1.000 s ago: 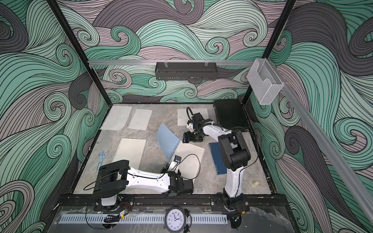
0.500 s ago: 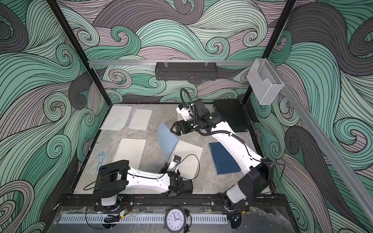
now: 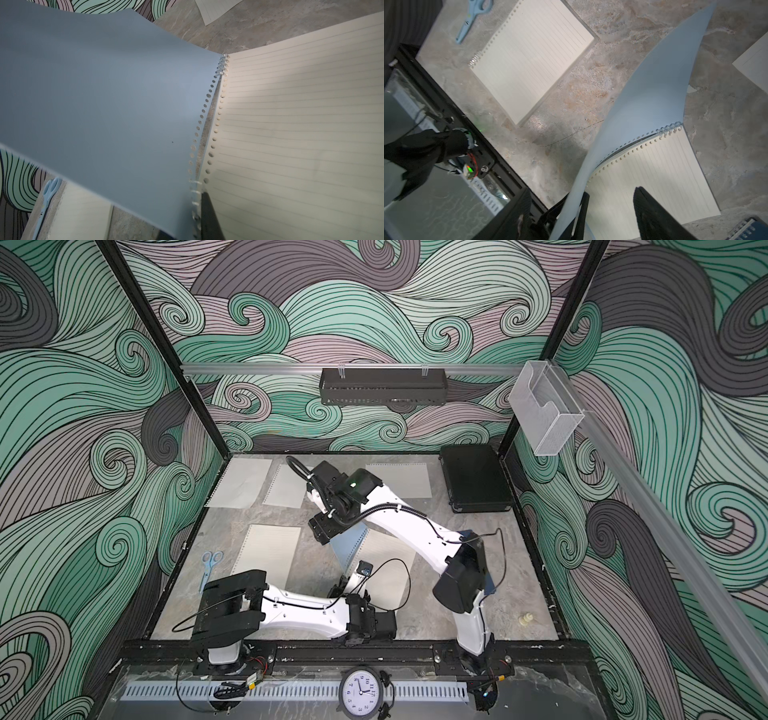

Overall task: Tear off pages from different notebooks
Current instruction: Close the notebook at the center of the board.

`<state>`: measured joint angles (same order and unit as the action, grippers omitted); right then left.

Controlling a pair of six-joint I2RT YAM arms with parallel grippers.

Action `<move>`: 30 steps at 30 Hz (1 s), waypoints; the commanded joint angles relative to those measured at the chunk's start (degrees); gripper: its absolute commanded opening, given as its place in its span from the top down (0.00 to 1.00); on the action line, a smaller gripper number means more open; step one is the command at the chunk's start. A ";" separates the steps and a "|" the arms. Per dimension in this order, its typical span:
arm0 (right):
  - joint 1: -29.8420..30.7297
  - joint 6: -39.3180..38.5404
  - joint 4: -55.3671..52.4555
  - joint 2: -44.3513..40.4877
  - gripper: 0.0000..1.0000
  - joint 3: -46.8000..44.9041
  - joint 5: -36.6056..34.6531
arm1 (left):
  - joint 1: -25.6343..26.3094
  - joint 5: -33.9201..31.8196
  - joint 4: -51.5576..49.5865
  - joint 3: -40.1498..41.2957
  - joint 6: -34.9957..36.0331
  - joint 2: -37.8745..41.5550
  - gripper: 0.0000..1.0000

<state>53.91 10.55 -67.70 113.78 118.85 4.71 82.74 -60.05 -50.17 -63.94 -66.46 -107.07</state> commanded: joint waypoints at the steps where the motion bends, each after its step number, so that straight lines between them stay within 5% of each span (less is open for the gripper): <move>1: 1.47 2.65 -7.37 3.27 0.37 5.25 -8.21 | 0.49 -1.43 -0.54 -0.04 0.30 -0.64 1.00; 9: 2.84 6.26 -6.99 4.08 0.98 6.03 -10.47 | 0.41 -1.58 -1.64 0.13 -1.38 -0.30 0.98; 16: 2.97 8.36 -1.43 -0.10 1.00 -2.18 -12.32 | 0.41 -0.41 1.13 3.42 0.13 7.29 0.52; 20: 3.04 9.95 3.75 -4.18 1.00 -9.20 -12.64 | 0.41 1.05 5.20 7.08 3.97 15.32 0.45; 30: 3.03 20.74 23.22 -19.38 1.00 -34.07 -15.98 | 0.44 3.70 16.45 23.81 7.84 45.10 0.45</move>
<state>56.84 26.11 -49.84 97.82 89.60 -8.08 83.46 -56.29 -37.23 -42.70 -59.88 -67.81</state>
